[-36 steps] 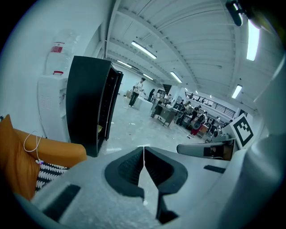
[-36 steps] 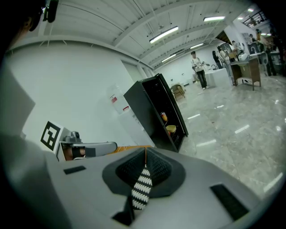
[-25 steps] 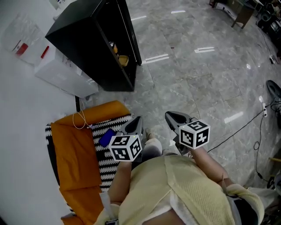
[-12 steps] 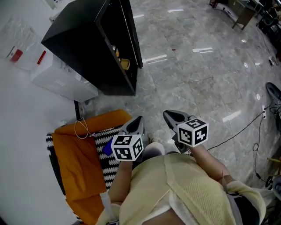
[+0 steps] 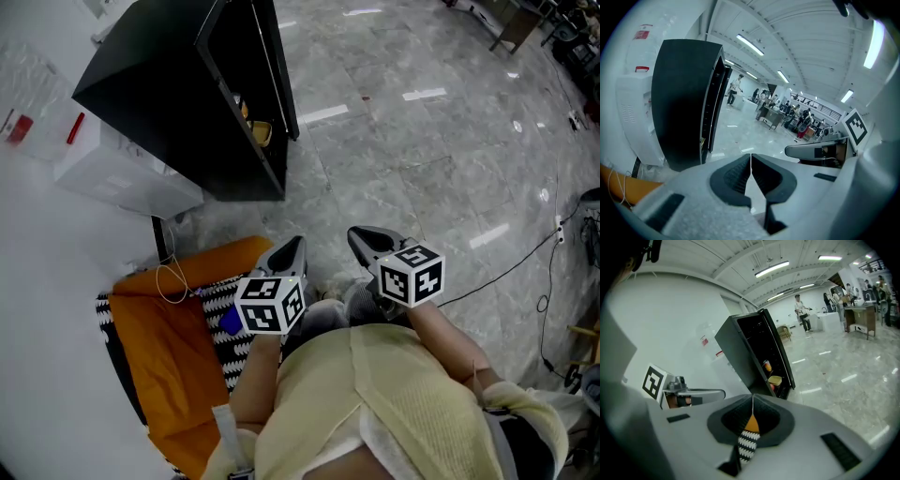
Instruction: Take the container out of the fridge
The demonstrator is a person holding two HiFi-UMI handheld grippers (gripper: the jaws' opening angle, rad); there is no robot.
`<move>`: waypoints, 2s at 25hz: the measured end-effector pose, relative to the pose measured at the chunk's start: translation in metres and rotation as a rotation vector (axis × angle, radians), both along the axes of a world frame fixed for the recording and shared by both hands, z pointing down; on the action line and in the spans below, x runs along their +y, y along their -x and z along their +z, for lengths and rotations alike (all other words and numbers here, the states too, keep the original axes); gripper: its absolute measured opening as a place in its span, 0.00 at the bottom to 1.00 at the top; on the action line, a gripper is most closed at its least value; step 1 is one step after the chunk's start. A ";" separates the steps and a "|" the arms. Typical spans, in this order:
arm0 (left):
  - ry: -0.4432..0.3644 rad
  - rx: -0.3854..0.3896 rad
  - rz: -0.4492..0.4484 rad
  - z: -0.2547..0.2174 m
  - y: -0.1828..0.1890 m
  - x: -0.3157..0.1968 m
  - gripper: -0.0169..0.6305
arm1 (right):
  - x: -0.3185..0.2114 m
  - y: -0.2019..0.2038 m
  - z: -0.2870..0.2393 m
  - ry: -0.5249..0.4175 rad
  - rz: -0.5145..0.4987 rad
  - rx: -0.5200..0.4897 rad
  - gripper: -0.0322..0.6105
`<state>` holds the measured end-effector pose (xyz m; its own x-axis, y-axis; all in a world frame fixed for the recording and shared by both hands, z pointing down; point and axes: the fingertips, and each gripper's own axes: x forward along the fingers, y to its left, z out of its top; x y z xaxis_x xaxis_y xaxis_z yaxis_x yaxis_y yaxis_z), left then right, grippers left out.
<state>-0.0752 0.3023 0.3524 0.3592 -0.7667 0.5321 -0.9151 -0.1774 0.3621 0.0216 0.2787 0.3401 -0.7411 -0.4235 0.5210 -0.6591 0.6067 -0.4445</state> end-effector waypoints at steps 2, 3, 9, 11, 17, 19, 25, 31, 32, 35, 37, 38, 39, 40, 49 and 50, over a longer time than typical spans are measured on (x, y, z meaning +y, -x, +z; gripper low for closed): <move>0.006 -0.002 0.004 0.002 -0.003 -0.005 0.07 | -0.007 -0.002 0.000 -0.004 0.006 0.001 0.10; 0.008 -0.002 0.006 0.002 -0.005 -0.007 0.07 | -0.011 -0.004 0.000 -0.005 0.009 0.001 0.10; 0.024 -0.025 -0.028 0.005 -0.010 -0.029 0.07 | -0.043 -0.013 0.002 -0.002 -0.009 -0.011 0.10; 0.027 -0.023 -0.059 0.005 -0.013 -0.042 0.07 | -0.058 -0.017 0.002 -0.003 -0.027 -0.015 0.10; 0.031 -0.038 -0.090 0.007 -0.034 -0.089 0.07 | -0.109 -0.032 0.003 0.001 -0.084 -0.020 0.10; 0.035 -0.037 -0.097 0.009 -0.044 -0.105 0.07 | -0.126 -0.038 0.004 0.000 -0.102 -0.017 0.10; 0.034 -0.052 -0.119 0.010 -0.060 -0.148 0.07 | -0.170 -0.045 0.002 -0.013 -0.176 -0.020 0.10; 0.043 -0.080 -0.189 0.012 -0.062 -0.178 0.07 | -0.208 -0.066 0.007 -0.014 -0.200 -0.022 0.10; 0.047 -0.083 -0.197 0.012 -0.062 -0.180 0.07 | -0.213 -0.067 0.009 -0.008 -0.200 -0.023 0.10; 0.065 -0.096 -0.198 0.015 -0.062 -0.186 0.07 | -0.229 -0.068 0.015 0.012 -0.187 -0.039 0.10; 0.086 -0.107 -0.190 0.021 -0.064 -0.188 0.07 | -0.237 -0.069 0.018 0.022 -0.177 -0.048 0.10; 0.097 -0.111 -0.187 0.024 -0.064 -0.189 0.07 | -0.240 -0.069 0.020 0.026 -0.175 -0.048 0.10; 0.107 -0.114 -0.185 0.027 -0.062 -0.190 0.07 | -0.243 -0.068 0.023 0.032 -0.174 -0.047 0.10; 0.115 -0.116 -0.183 0.029 -0.060 -0.193 0.07 | -0.245 -0.066 0.025 0.039 -0.172 -0.046 0.10; 0.123 -0.089 -0.135 0.045 -0.034 -0.248 0.07 | -0.281 -0.029 0.032 0.056 -0.177 -0.032 0.10; 0.121 -0.083 -0.127 0.045 -0.032 -0.256 0.07 | -0.287 -0.024 0.031 0.057 -0.176 -0.029 0.10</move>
